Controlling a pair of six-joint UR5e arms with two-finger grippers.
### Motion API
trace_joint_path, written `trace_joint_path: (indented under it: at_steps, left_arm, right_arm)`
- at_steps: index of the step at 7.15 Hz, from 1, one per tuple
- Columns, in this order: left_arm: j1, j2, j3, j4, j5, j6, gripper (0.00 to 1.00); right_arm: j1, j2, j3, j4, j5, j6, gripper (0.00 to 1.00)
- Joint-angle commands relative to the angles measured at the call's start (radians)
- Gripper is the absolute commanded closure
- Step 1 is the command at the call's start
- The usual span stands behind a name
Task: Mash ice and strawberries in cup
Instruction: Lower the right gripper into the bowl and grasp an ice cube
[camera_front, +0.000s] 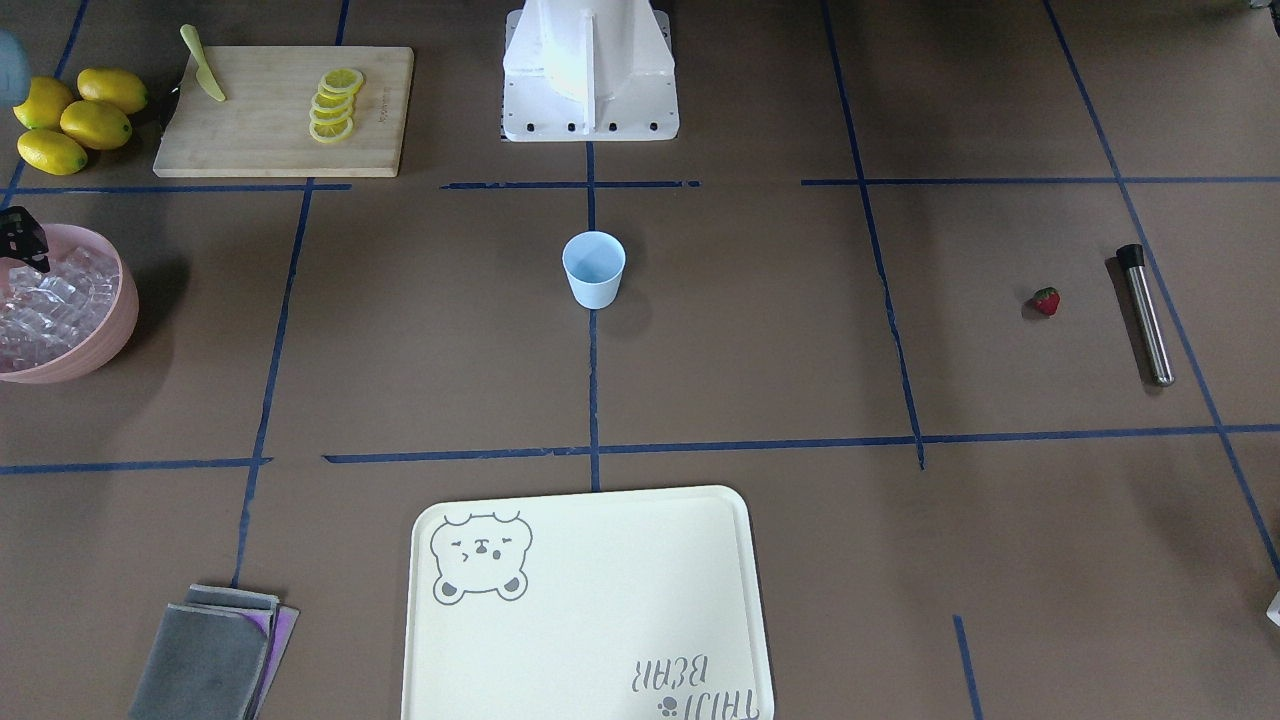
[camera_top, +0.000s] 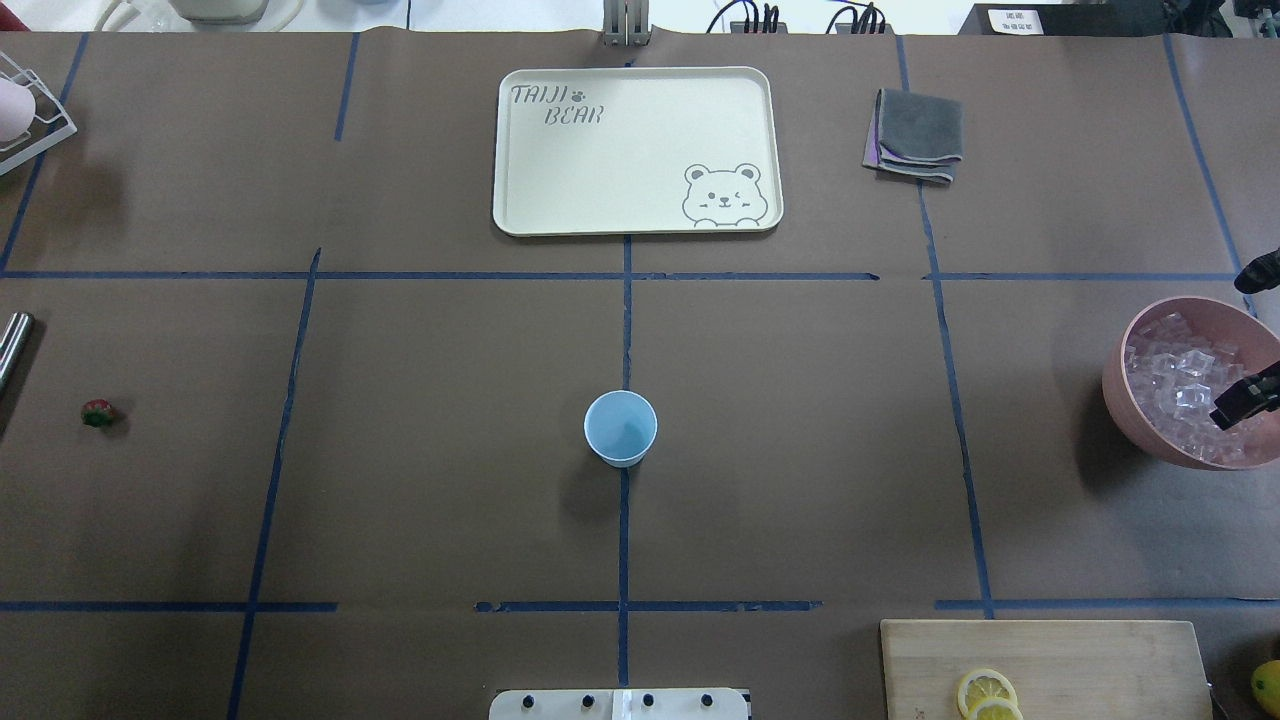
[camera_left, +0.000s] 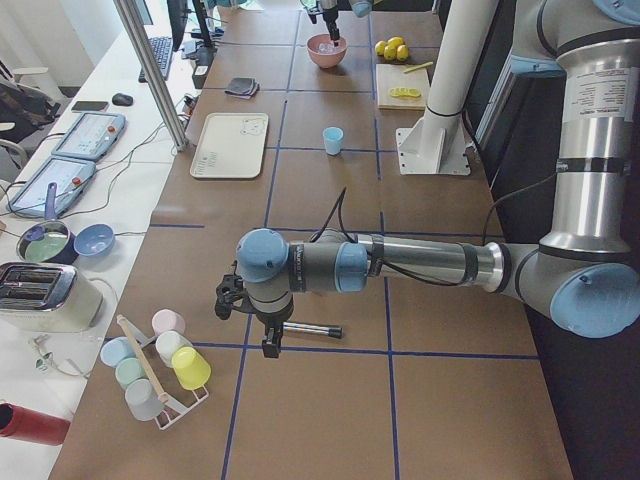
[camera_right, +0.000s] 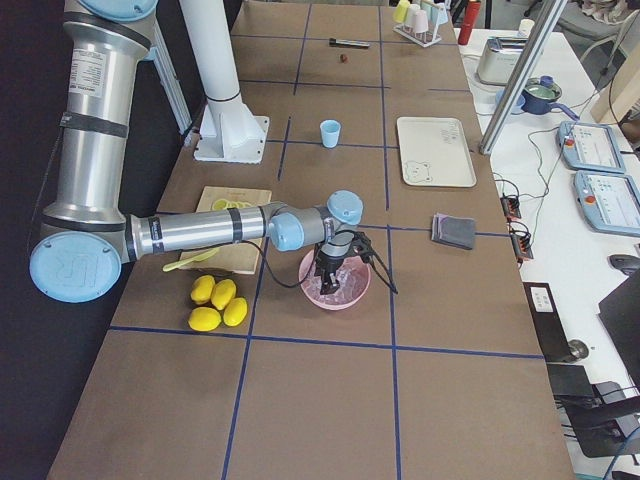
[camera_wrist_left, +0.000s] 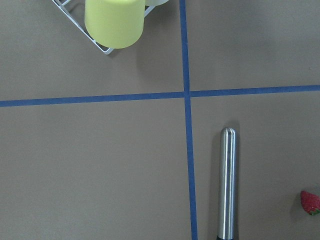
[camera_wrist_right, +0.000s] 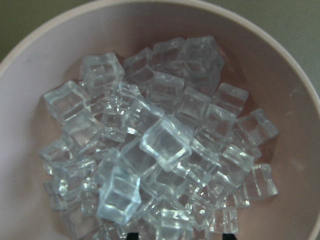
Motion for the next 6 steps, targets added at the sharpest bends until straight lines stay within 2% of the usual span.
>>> trace_joint_path:
  at_steps: [1,2,3,5,6]
  left_arm:
    - [0.001,0.004,-0.005,0.000,-0.001,-0.003,0.00]
    - [0.000,0.004,-0.005,0.000,-0.001,-0.005,0.00]
    - [0.000,0.004,-0.005,0.000,0.000,-0.005,0.00]
    - [0.000,0.004,-0.005,0.000,0.000,-0.005,0.00]
    - [0.000,0.004,-0.005,0.000,0.000,-0.005,0.00]
  right_arm:
    - [0.000,-0.001,-0.001,0.000,0.000,-0.002,0.37]
    - [0.000,-0.001,-0.001,-0.001,0.000,-0.002,0.37]
    - [0.000,-0.001,-0.001,-0.001,0.002,-0.002,0.43]
    - [0.000,-0.001,-0.001,-0.001,0.003,-0.002,0.86]
    - [0.001,-0.001,0.002,0.000,0.003,-0.003,0.99]
